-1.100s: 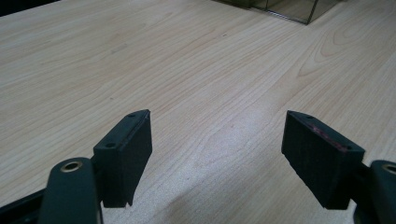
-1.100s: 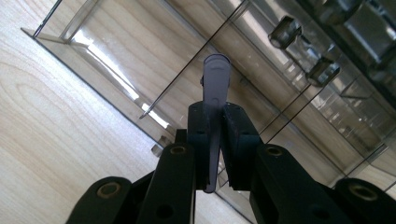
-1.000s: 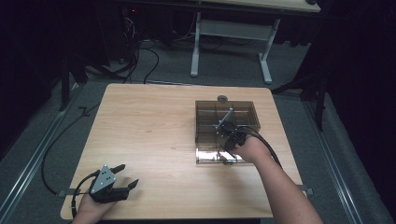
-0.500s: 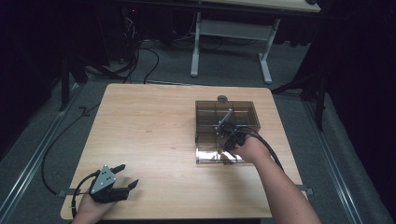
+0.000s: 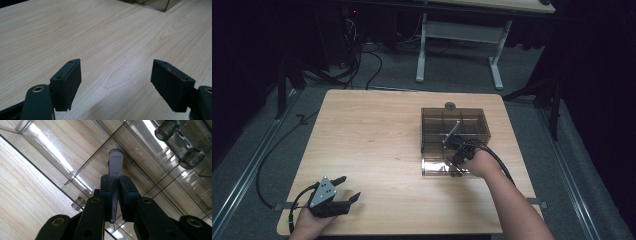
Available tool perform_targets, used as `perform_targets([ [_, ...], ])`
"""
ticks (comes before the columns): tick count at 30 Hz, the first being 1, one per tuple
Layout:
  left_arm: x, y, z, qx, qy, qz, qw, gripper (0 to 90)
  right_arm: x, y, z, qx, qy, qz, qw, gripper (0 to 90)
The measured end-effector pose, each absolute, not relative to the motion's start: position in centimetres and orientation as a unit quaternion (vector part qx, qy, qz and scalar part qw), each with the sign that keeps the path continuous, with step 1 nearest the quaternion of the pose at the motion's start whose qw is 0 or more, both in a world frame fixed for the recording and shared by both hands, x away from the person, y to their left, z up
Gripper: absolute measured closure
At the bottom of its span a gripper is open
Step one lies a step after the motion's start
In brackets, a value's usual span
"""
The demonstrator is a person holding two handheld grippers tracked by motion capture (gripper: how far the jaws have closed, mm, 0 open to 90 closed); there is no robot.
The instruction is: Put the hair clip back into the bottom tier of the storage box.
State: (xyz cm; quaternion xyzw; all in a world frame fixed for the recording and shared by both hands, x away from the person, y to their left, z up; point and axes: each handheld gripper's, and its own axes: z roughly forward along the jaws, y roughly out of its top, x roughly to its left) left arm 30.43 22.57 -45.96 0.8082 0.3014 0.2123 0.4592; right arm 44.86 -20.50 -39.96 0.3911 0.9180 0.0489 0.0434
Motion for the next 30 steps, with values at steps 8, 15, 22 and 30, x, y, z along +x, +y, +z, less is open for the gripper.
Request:
perform_targets([
  [8, 30.4, 22.6, -46.0, 0.808, 0.301, 0.213, 0.460, 24.9, 44.9, -19.9, -40.6, 0.398, 0.916, 0.039, 0.038, 82.3],
  [15, 30.4, 22.6, -46.0, 0.807, 0.301, 0.213, 0.461, 24.9, 45.1, -19.6, -41.0, 0.385, 0.921, 0.034, 0.039, 81.9],
  [22, 30.4, 22.6, -46.0, 0.807, 0.301, 0.213, 0.461, 24.9, 45.2, -19.8, -40.7, 0.393, 0.918, 0.042, 0.033, 78.5],
  [30, 30.5, 22.6, -46.0, 0.808, 0.302, 0.211, 0.460, 24.9, 44.9, -20.4, -39.8, 0.412, 0.909, 0.052, 0.030, 78.3],
])
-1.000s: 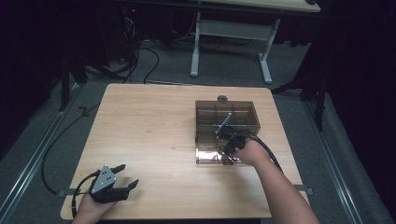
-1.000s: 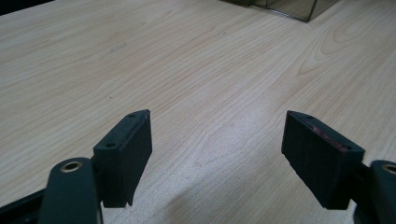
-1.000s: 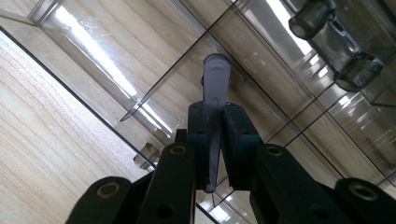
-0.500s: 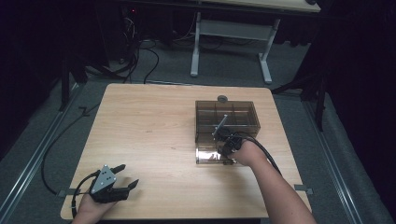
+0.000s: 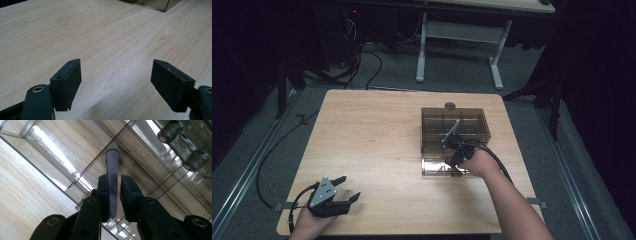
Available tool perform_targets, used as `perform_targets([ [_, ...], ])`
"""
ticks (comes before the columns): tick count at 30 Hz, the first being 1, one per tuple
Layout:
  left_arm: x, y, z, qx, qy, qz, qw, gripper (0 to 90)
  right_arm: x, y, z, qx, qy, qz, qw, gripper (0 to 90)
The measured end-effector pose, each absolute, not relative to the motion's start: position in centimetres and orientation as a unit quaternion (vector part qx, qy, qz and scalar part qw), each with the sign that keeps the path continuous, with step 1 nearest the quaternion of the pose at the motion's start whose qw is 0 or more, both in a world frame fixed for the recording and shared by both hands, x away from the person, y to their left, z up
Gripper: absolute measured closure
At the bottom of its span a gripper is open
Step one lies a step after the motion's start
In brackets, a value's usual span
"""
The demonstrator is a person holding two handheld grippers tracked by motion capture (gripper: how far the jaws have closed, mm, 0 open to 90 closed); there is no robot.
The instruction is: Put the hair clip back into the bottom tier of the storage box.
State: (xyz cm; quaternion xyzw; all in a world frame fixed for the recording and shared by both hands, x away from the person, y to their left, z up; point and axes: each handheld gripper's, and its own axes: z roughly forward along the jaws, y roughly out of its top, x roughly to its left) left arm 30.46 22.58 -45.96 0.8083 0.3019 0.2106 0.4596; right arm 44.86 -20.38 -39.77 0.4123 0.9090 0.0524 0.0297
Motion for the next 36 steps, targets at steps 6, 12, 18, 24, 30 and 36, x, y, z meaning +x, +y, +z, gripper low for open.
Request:
perform_targets([
  [6, 30.5, 22.6, -46.0, 0.807, 0.302, 0.212, 0.460, 24.9, 44.2, -20.8, -38.9, 0.419, 0.906, 0.056, 0.025, 78.5],
  [12, 30.5, 22.6, -46.0, 0.807, 0.303, 0.211, 0.461, 24.9, 42.8, -21.5, -38.0, 0.442, 0.894, 0.069, 0.023, 79.1],
  [18, 30.5, 22.7, -46.0, 0.804, 0.304, 0.212, 0.464, 24.8, 41.2, -22.8, -37.9, 0.448, 0.888, 0.096, 0.035, 76.7],
  [24, 30.5, 22.7, -46.0, 0.805, 0.307, 0.209, 0.462, 24.8, 39.2, -23.4, -38.1, 0.456, 0.880, 0.124, 0.050, 74.1],
  [30, 30.5, 22.7, -46.0, 0.804, 0.308, 0.210, 0.464, 24.8, 36.7, -23.9, -39.1, 0.457, 0.869, 0.174, 0.074, 66.4],
  [36, 30.5, 22.7, -46.0, 0.802, 0.310, 0.211, 0.466, 24.8, 33.7, -25.2, -41.1, 0.460, 0.840, 0.263, 0.122, 59.8],
])
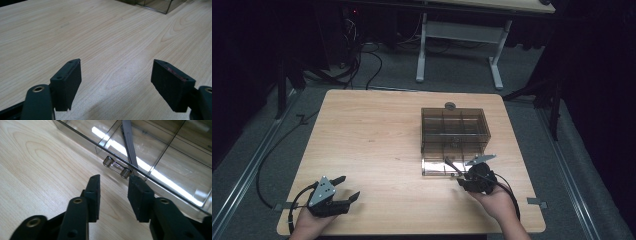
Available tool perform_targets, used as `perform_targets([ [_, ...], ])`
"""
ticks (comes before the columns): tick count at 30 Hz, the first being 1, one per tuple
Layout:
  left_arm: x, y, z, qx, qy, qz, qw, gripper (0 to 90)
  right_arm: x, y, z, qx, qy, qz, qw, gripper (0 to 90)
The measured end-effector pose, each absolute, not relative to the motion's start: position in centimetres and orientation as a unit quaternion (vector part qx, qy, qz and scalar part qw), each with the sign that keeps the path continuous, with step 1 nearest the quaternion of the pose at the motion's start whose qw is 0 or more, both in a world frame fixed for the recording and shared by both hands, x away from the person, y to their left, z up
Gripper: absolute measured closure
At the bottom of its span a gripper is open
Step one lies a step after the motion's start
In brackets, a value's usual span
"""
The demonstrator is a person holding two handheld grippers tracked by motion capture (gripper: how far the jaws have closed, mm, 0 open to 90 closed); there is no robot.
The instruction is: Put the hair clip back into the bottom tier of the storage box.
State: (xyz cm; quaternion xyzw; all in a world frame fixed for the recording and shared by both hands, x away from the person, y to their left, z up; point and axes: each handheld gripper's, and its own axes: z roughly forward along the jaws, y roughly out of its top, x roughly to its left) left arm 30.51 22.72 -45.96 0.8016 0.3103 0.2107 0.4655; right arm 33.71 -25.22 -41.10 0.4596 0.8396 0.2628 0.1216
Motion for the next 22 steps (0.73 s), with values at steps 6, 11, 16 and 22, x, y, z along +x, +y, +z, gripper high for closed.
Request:
perform_targets([
  [6, 30.5, 22.7, -46.0, 0.799, 0.314, 0.213, 0.466, 24.9, 31.2, -26.1, -43.2, 0.462, 0.802, 0.334, 0.182, 55.7],
  [11, 30.5, 22.7, -46.0, 0.801, 0.313, 0.212, 0.465, 25.0, 30.0, -26.1, -44.4, 0.464, 0.782, 0.365, 0.198, 54.7],
  [16, 30.5, 22.6, -46.0, 0.804, 0.310, 0.215, 0.460, 25.1, 28.6, -26.2, -45.4, 0.463, 0.752, 0.408, 0.232, 54.2],
  [22, 30.5, 22.6, -46.0, 0.800, 0.315, 0.219, 0.461, 25.1, 28.3, -26.7, -45.4, 0.484, 0.726, 0.429, 0.236, 53.3],
])
